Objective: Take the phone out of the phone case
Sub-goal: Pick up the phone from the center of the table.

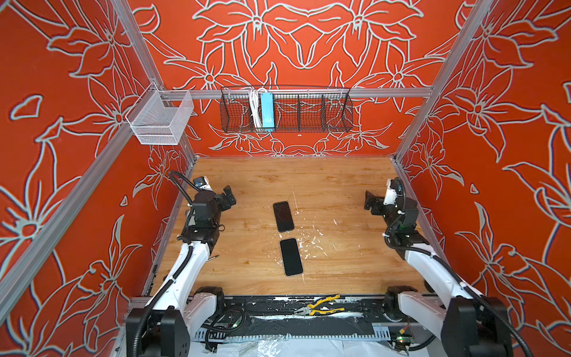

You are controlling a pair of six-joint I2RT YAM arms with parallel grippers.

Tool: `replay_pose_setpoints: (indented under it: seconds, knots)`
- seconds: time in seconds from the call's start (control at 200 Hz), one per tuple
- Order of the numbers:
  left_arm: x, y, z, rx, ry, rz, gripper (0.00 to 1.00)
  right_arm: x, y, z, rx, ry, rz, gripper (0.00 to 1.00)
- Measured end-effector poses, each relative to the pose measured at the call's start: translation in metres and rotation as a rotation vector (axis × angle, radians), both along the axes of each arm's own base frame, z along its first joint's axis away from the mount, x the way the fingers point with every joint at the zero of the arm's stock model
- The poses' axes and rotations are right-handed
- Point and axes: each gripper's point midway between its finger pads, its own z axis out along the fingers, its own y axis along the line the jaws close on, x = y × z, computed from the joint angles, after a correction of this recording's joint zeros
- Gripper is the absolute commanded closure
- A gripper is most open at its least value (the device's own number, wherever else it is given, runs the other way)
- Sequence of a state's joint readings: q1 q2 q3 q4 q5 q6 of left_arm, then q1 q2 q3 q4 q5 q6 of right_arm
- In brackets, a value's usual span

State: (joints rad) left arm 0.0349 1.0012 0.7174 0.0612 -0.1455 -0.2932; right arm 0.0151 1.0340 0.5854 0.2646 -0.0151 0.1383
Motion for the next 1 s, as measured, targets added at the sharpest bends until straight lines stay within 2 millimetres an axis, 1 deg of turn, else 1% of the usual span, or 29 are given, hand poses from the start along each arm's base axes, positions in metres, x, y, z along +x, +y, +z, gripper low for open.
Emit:
replay_pose_setpoints:
  seconds: [0.06,0.12,0.18,0.255,0.35,0.415,0.47,0.535,0.605,0.671,0.741,0.791,0.856,0.921,1.001]
  knots:
    - [0.000,-0.007,0.023,-0.029,-0.029,-0.035,0.03,0.002,0.001,0.012,0.044,0.005,-0.008,0.03]
    - [-0.001,-0.013,0.050,-0.061,-0.066,-0.059,0.03,0.003,0.001,0.017,0.102,0.011,-0.024,0.02]
    - [-0.003,-0.018,0.073,-0.086,-0.099,-0.083,0.03,0.002,0.004,0.015,0.153,0.027,-0.023,0.03]
    - [-0.008,-0.025,0.096,-0.105,-0.120,-0.119,0.03,0.000,0.010,0.008,0.190,0.059,0.002,0.03]
    - [-0.014,-0.032,0.113,-0.114,-0.125,-0.157,0.03,-0.003,0.021,-0.002,0.214,0.110,0.059,0.02]
    - [-0.017,-0.035,0.120,-0.118,-0.117,-0.173,0.03,-0.004,0.032,-0.007,0.228,0.153,0.117,0.02]
    - [-0.018,-0.037,0.122,-0.121,-0.107,-0.189,0.03,-0.005,0.042,-0.008,0.242,0.186,0.165,0.03]
    - [-0.014,-0.041,0.117,-0.130,-0.077,-0.209,0.03,-0.004,0.056,-0.006,0.242,0.237,0.208,0.03]
    - [-0.006,-0.046,0.103,-0.146,-0.023,-0.233,0.03,-0.003,0.079,0.002,0.219,0.282,0.261,0.02]
    - [0.005,-0.050,0.084,-0.169,0.046,-0.253,0.03,-0.006,0.099,0.008,0.203,0.308,0.303,0.03]
    - [0.017,-0.054,0.053,-0.199,0.145,-0.265,0.03,-0.015,0.117,0.010,0.201,0.334,0.337,0.02]
    - [0.021,-0.056,0.032,-0.224,0.214,-0.265,0.03,-0.022,0.127,0.007,0.197,0.364,0.345,0.02]
    - [0.022,-0.058,0.011,-0.247,0.288,-0.266,0.03,-0.032,0.137,-0.002,0.177,0.407,0.338,0.02]
    - [0.021,-0.059,-0.001,-0.265,0.335,-0.267,0.03,-0.043,0.147,-0.011,0.150,0.448,0.331,0.03]
    - [0.018,-0.061,-0.008,-0.284,0.366,-0.265,0.03,-0.055,0.162,-0.017,0.127,0.475,0.338,0.04]
